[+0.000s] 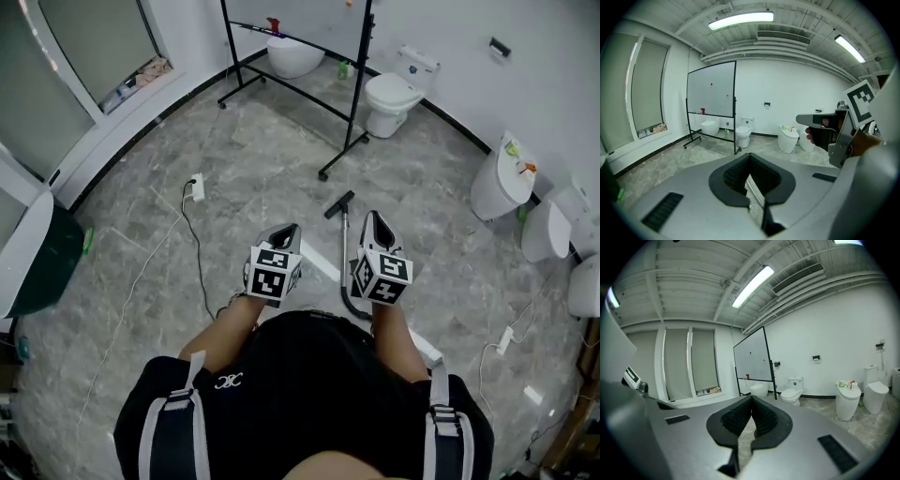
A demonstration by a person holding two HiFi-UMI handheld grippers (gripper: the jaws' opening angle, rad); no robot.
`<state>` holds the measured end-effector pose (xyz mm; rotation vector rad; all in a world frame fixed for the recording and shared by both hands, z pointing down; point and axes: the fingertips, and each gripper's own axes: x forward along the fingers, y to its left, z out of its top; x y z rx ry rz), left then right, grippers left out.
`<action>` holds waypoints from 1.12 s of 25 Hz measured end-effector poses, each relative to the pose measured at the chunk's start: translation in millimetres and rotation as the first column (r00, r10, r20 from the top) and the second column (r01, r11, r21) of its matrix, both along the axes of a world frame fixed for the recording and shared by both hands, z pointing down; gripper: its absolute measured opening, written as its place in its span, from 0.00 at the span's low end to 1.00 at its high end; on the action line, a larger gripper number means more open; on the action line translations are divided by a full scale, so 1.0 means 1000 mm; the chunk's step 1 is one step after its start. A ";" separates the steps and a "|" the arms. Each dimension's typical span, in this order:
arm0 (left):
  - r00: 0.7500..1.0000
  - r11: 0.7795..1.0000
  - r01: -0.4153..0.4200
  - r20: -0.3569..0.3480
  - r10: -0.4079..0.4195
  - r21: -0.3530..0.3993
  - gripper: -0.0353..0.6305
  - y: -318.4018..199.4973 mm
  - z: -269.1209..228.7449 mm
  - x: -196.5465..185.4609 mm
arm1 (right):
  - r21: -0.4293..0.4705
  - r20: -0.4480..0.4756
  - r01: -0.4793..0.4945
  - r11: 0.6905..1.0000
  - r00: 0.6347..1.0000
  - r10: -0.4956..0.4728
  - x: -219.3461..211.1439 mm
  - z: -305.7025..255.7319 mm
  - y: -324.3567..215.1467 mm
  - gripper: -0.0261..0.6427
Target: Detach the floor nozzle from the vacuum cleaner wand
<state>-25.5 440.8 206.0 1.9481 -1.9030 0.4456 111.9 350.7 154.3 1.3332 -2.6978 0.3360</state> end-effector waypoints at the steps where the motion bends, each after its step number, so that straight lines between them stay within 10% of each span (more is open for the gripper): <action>1: 1.000 1.000 0.001 0.007 -0.001 0.002 0.06 -0.014 -0.002 -0.001 | -0.001 0.006 -0.001 1.000 1.000 0.001 0.000 -0.001 -0.014 0.06; 28: 0.983 0.981 -0.178 -0.053 0.174 -0.083 0.06 -0.234 0.049 -0.031 | -0.069 -0.157 -0.126 0.990 0.981 0.114 -0.024 0.062 -0.201 0.06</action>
